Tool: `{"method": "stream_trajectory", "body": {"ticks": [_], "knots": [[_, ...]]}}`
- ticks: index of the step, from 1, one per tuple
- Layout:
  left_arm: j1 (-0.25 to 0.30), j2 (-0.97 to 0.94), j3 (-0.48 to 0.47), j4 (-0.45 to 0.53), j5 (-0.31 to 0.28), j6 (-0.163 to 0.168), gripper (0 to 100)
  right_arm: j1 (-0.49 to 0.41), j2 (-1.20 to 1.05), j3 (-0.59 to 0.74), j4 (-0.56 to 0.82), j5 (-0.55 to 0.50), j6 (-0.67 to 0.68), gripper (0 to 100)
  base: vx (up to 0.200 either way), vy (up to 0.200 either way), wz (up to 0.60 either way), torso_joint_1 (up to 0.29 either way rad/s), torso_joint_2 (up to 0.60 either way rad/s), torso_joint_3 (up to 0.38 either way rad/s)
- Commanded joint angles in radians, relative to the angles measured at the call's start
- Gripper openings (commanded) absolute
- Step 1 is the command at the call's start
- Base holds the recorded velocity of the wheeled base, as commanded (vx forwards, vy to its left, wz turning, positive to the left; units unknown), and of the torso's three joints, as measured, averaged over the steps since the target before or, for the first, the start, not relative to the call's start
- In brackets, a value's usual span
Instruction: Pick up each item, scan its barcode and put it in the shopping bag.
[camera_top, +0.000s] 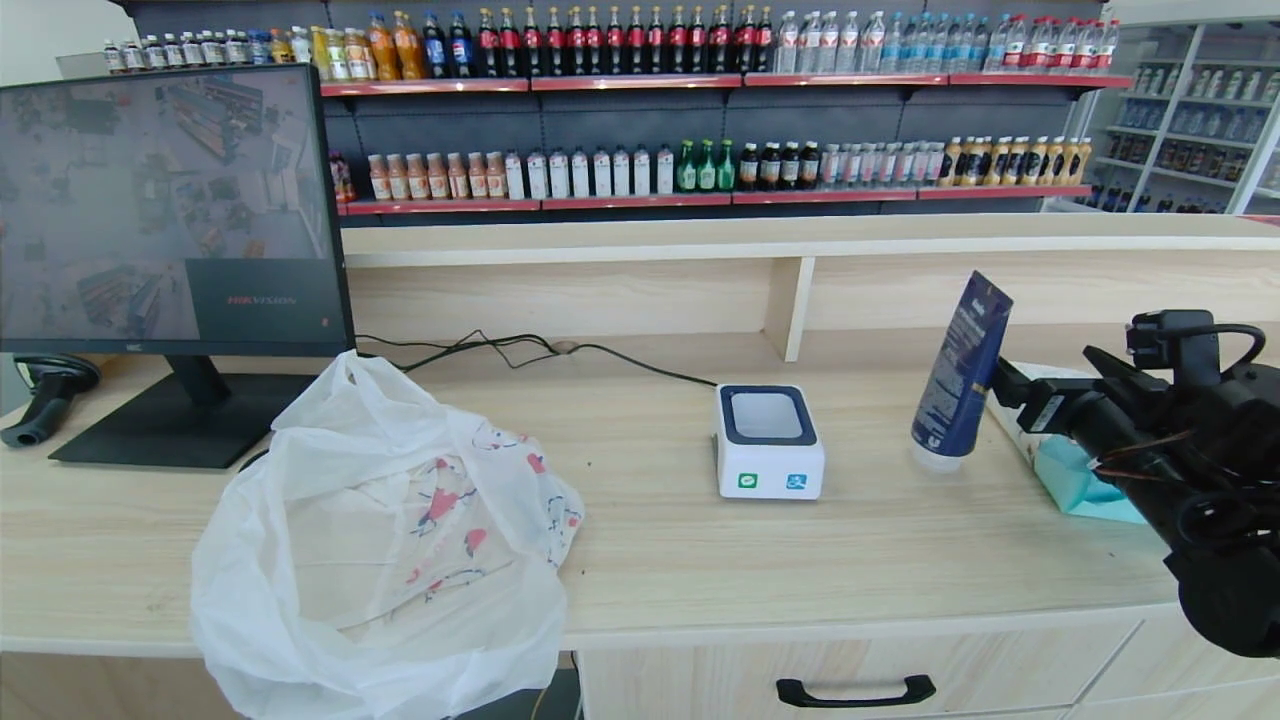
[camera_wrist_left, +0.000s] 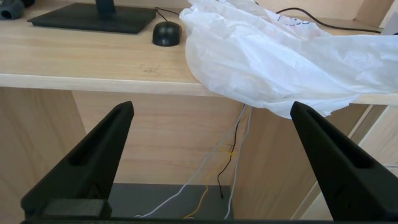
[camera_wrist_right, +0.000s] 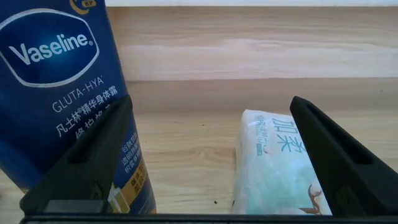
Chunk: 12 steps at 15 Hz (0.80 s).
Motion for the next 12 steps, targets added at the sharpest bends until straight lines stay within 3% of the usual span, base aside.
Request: {"method": "stream_trajectory", "body": {"ticks": [1,8,12], "knots": [[0.000,0.000,0.000,0.000,0.000,0.000,100,-0.001,0.015,-0.002,-0.001,0.001,0.000,100,0.000,0.000,0.00,0.000,0.00,0.000],[0.000,0.000,0.000,0.000,0.000,0.000,100,-0.025,-0.003,0.016,-0.001,-0.001,-0.005,100,0.000,0.000,0.00,0.000,0.00,0.000],[0.000,0.000,0.000,0.000,0.000,0.000,100,-0.028,-0.086,0.096,-0.001,-0.001,-0.002,100,0.000,0.000,0.00,0.000,0.00,0.000]]}}
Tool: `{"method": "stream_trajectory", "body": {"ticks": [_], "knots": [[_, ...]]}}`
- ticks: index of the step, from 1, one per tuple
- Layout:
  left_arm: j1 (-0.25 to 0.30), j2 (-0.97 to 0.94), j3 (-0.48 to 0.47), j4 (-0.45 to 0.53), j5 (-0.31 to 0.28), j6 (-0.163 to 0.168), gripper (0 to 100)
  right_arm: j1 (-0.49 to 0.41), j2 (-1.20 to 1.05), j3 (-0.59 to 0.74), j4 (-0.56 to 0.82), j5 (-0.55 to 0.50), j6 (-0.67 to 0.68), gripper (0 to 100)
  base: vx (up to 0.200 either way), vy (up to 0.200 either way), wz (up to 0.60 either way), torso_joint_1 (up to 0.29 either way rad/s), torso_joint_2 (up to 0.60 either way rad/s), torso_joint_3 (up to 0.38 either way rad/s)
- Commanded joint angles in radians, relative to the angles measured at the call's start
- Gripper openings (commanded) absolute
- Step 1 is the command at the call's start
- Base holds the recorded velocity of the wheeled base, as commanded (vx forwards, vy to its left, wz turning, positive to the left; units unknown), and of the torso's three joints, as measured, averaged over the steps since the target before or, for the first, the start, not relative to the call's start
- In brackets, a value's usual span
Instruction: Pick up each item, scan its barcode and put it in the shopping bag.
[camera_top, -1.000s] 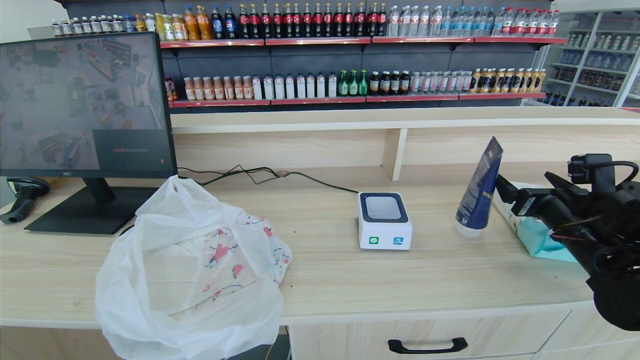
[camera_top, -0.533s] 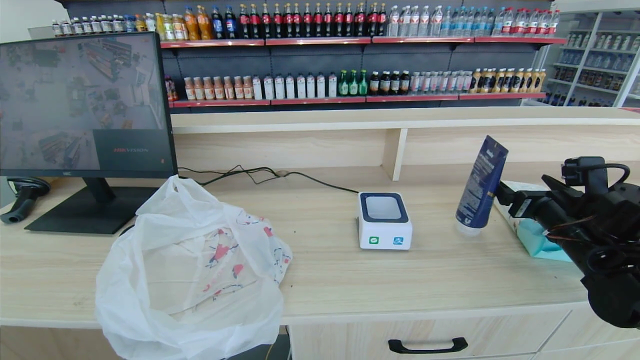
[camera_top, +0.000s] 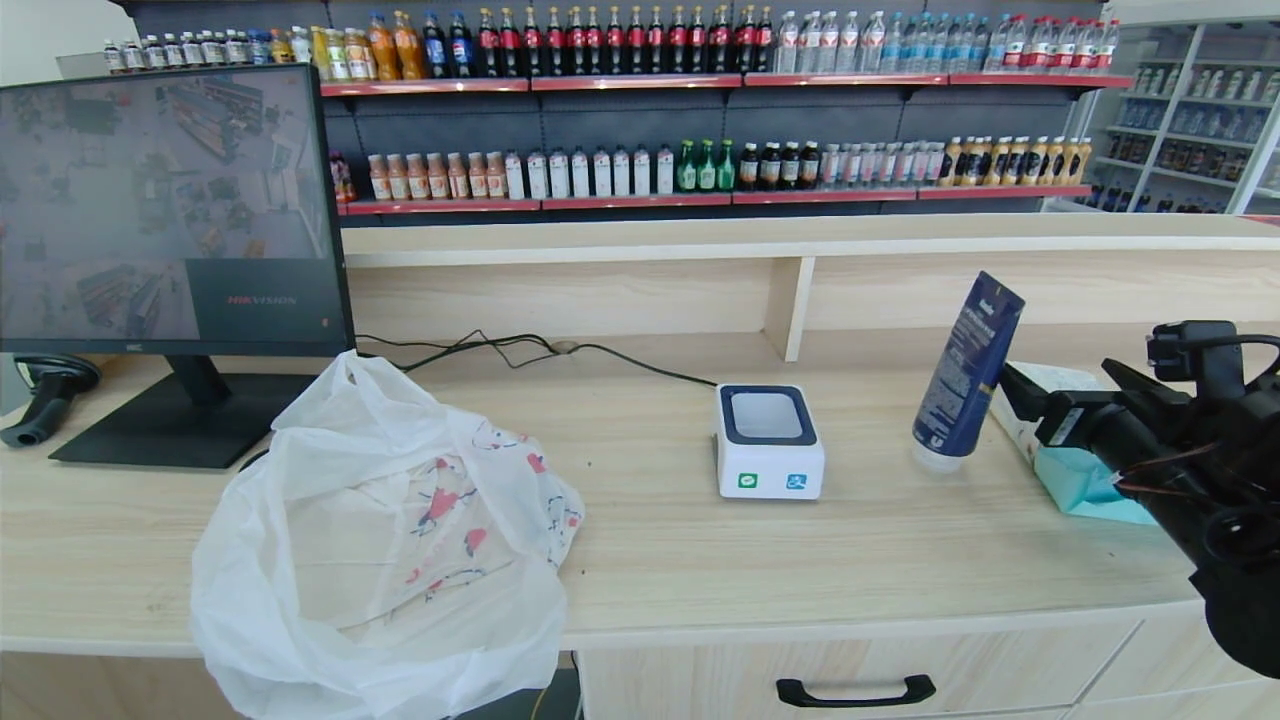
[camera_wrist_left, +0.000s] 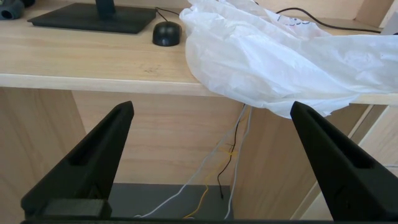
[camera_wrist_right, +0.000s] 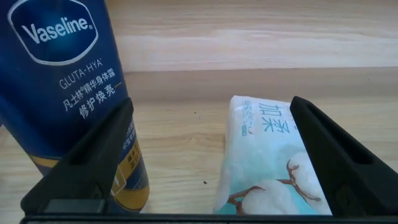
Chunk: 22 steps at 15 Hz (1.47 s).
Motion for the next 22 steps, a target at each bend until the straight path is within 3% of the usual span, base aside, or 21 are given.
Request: {"method": "stream_trajectory", "body": {"ticks": [1,7,10,15,17,22], "knots": [[0.000,0.000,0.000,-0.001,0.000,0.000,100,-0.012,-0.091,0.062,-0.001,0.000,0.000,100,0.000,0.000,0.00,0.000,0.00,0.000],[0.000,0.000,0.000,-0.001,0.000,0.000,100,0.050,-0.264,0.222,-0.001,0.000,0.020,100,0.000,0.000,0.00,0.000,0.00,0.000],[-0.002,0.000,0.000,-0.001,0.000,0.000,100,0.157,-0.262,0.253,-0.001,0.000,0.034,100,0.000,0.000,0.00,0.000,0.00,0.000],[0.000,0.000,0.000,-0.001,0.000,0.000,100,0.196,-0.127,0.147,-0.001,0.000,0.035,100,0.000,0.000,0.00,0.000,0.00,0.000],[0.000,0.000,0.000,-0.001,0.000,0.000,100,0.197,-0.058,0.033,-0.001,-0.003,0.034,100,0.000,0.000,0.00,0.000,0.00,0.000],[0.000,0.000,0.000,0.000,0.000,0.000,100,0.199,0.048,-0.025,-0.001,-0.006,0.041,100,0.000,0.000,0.00,0.000,0.00,0.000]]}}
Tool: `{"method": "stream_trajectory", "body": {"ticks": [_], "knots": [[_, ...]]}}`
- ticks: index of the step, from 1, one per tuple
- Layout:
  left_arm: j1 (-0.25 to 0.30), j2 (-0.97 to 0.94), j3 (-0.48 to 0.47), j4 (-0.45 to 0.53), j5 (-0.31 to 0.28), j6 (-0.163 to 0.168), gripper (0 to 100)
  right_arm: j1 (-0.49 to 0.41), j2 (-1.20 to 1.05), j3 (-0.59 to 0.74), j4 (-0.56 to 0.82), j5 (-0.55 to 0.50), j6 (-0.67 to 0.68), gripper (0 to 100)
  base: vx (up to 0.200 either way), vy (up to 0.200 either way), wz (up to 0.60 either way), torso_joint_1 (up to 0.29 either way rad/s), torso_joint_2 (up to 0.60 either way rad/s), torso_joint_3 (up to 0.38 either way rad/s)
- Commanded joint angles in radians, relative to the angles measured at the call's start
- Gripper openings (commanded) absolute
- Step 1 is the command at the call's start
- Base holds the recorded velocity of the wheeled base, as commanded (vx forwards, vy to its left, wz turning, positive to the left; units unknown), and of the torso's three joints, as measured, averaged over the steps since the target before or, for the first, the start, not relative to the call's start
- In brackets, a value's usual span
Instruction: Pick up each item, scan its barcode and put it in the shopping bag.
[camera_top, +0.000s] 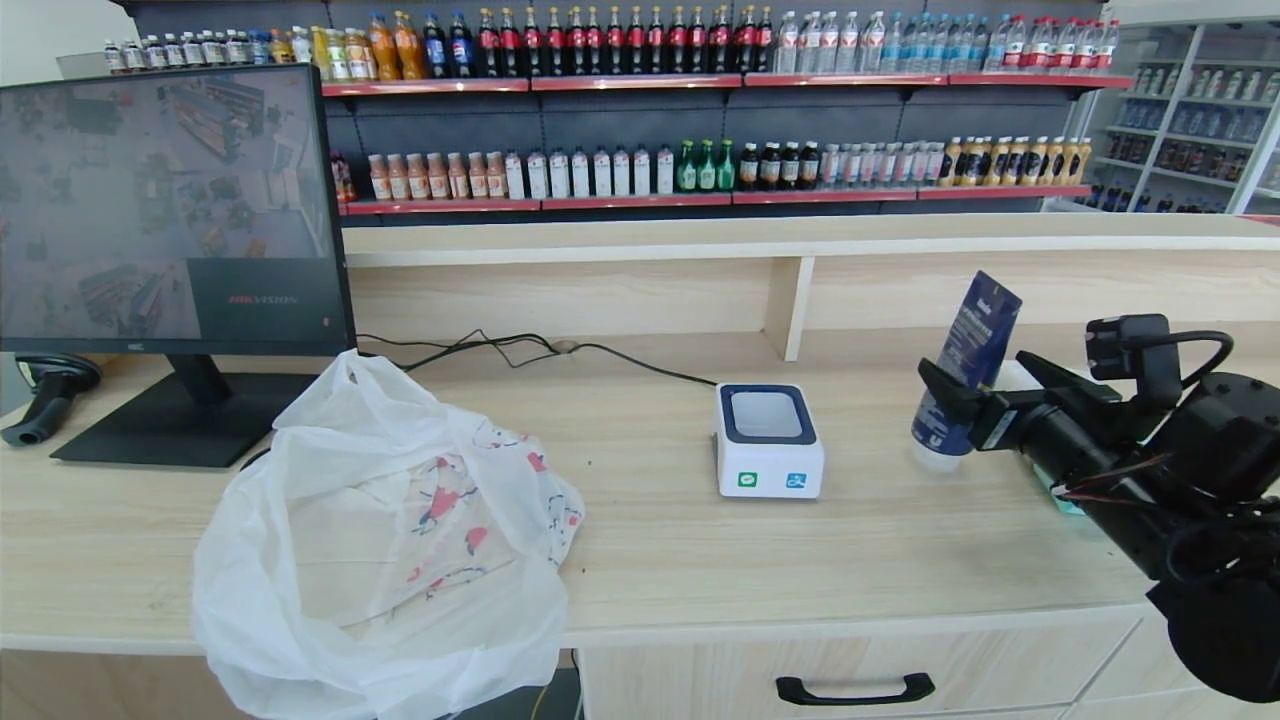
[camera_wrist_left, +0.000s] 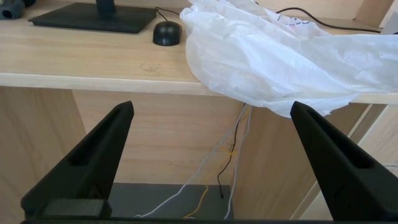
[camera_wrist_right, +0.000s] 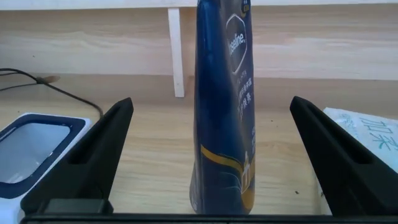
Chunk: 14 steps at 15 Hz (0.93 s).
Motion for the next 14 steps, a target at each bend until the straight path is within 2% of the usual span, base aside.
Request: {"method": "stream_trajectory", "body": {"ticks": [1,9,14], "knots": [[0.000,0.000,0.000,-0.002,0.000,0.000,100,0.003,0.087,-0.044,-0.001,0.000,0.008,100,0.000,0.000,0.00,0.000,0.00,0.000],[0.000,0.000,0.000,-0.002,0.000,0.000,100,0.003,0.205,-0.147,-0.001,0.000,0.014,100,0.000,0.000,0.00,0.000,0.00,0.000],[0.000,0.000,0.000,0.000,0.000,0.000,100,-0.003,0.208,-0.133,-0.001,0.000,0.025,100,0.000,0.000,0.00,0.000,0.00,0.000]]}}
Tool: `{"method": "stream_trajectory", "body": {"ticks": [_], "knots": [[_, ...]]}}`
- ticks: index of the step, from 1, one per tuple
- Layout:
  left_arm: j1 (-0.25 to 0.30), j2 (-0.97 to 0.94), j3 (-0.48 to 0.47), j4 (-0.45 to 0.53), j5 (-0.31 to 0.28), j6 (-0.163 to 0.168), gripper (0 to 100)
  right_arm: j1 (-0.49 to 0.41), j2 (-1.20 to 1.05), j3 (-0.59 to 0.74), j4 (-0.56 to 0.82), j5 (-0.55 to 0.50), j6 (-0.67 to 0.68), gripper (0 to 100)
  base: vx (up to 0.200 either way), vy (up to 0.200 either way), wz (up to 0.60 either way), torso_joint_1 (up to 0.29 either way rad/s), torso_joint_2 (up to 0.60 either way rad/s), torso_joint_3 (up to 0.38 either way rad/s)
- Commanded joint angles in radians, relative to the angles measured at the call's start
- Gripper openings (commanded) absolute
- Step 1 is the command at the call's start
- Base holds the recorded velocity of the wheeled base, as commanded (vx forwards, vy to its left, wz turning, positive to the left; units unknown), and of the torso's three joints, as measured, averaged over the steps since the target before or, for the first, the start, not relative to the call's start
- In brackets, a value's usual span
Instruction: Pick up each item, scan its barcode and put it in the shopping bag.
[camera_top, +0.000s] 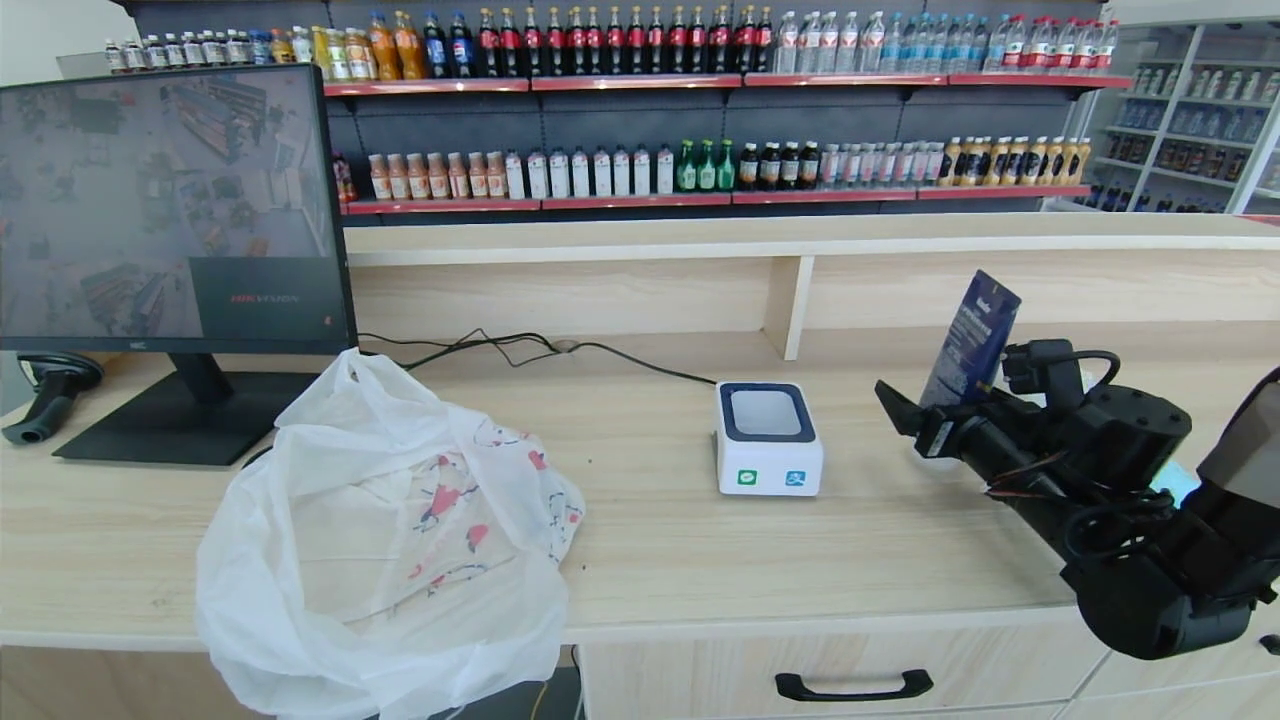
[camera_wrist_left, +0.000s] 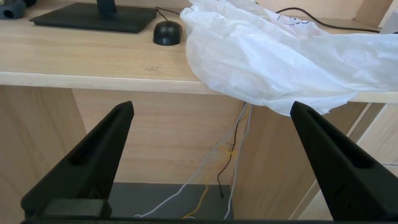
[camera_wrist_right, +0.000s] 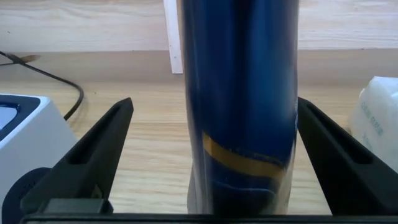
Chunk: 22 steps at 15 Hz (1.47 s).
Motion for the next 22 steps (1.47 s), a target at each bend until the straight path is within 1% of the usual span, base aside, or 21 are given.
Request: {"method": "stream_trajectory", "body": {"ticks": [1,4,5,9,16,22], "knots": [[0.000,0.000,0.000,0.000,0.000,0.000,100,-0.002,0.005,-0.009,-0.001,-0.004,0.006,100,0.000,0.000,0.00,0.000,0.00,0.000],[0.000,0.000,0.000,0.000,0.000,0.000,100,-0.004,0.002,0.005,-0.001,-0.040,0.030,100,0.000,0.000,0.00,0.000,0.00,0.000],[0.000,0.000,0.000,0.000,0.000,0.000,100,-0.018,-0.001,0.005,-0.001,-0.040,0.032,0,0.000,0.000,0.00,0.000,0.00,0.000],[0.000,0.000,0.000,-0.001,0.000,0.000,100,-0.027,-0.014,0.017,-0.001,-0.040,0.030,0,0.000,0.000,0.00,0.000,0.00,0.000],[0.000,0.000,0.000,0.000,0.000,0.000,100,-0.011,-0.075,0.016,-0.001,-0.040,0.030,0,0.000,0.000,0.00,0.000,0.00,0.000],[0.000,0.000,0.000,0.000,0.000,0.000,100,0.024,-0.188,0.077,-0.001,-0.040,0.024,0,0.000,0.000,0.00,0.000,0.00,0.000]]}}
